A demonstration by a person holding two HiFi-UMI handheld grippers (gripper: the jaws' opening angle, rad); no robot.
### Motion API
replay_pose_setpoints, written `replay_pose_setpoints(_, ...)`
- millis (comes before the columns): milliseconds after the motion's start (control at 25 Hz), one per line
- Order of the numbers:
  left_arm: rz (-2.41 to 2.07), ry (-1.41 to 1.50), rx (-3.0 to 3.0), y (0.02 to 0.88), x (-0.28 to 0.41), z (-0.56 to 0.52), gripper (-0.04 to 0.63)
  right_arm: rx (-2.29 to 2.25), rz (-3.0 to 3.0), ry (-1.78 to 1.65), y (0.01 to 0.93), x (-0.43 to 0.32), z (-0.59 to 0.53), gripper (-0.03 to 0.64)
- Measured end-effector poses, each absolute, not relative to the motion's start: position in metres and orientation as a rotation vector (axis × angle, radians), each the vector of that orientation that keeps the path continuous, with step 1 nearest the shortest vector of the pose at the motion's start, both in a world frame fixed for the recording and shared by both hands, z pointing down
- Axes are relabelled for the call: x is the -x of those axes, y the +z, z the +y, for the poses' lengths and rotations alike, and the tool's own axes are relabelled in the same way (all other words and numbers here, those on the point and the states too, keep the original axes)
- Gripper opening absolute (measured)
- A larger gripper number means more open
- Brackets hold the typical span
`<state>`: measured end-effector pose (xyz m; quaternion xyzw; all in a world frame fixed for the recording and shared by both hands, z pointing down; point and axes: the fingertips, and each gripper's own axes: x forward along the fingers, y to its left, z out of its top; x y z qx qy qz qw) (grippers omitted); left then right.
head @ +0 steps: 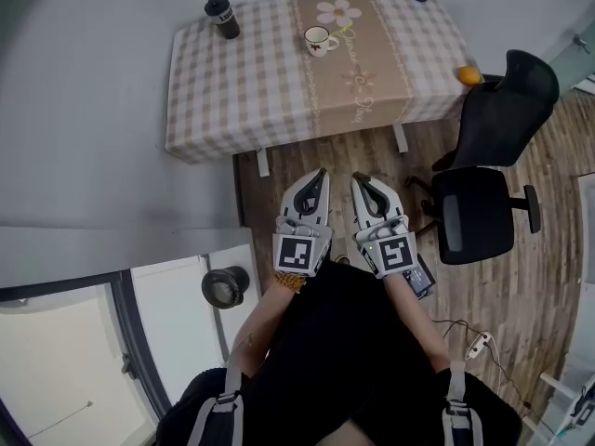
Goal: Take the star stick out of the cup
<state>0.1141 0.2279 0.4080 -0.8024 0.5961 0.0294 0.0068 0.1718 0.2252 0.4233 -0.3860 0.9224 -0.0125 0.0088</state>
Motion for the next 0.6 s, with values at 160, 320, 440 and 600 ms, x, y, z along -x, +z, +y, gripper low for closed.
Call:
replay_pose_setpoints(160,1.897,0.087,2.512,0.414,-0.109,0.215,0.005,1.194,2.891,-0.078,0.426,-0.170,0.211,0.006)
replay_pose_setpoints(320,1.912,0.081,2.521,0.415,-0.106,0.199,0.005,1.189,2.902,-0.123,0.431,-0.167,0.194,0.006)
replay_pose_setpoints(440,1.920,0.070,2.521,0.420,-0.100,0.186,0.005,1.185,2.909,-0.143,0.434,-0.162,0.181,0.006)
replay_pose_setpoints(600,1.935,0.071,2.532,0.422,-0.092,0.168,0.005,1.176,2.936,-0.147,0.440,-0.152,0.165,0.006)
